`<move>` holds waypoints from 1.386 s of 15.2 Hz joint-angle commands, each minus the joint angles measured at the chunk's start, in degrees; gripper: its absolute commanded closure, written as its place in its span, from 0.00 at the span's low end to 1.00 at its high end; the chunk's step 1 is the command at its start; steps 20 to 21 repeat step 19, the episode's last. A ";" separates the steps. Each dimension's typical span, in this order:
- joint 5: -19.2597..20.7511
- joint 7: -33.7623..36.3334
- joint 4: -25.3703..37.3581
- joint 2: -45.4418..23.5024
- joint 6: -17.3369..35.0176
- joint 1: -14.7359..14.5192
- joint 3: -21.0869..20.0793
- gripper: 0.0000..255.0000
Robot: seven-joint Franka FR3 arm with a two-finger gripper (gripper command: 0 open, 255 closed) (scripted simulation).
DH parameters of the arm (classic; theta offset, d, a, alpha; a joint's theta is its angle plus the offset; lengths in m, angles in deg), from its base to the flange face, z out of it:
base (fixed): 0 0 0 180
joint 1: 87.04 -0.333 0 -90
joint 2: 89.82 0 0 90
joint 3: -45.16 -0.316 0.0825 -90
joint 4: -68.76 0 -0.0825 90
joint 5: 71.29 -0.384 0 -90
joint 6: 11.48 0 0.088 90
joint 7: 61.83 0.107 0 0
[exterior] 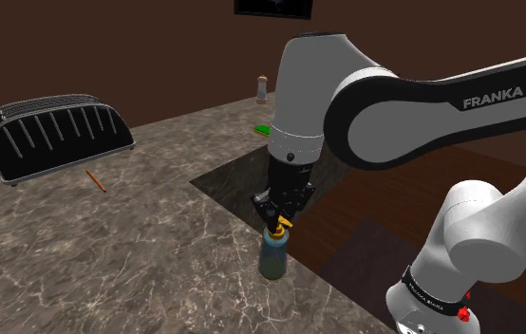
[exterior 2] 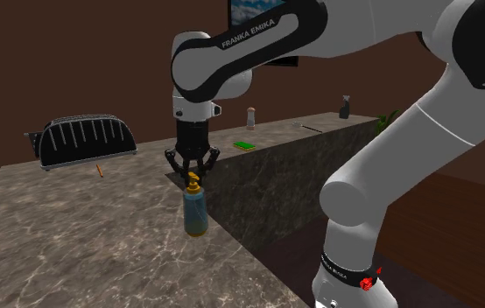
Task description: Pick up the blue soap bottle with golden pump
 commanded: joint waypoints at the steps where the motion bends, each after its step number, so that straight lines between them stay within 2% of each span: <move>1: 0.00 0.00 -0.02 -0.01 0.00 0.00 -0.01 1.00; 2: 0.01 0.09 0.01 -0.39 0.36 0.06 -0.20 1.00; 17: 2.02 0.80 10.39 0.97 -11.39 0.75 2.54 1.00; 21: 2.04 0.81 10.50 0.96 -11.50 0.76 2.57 1.00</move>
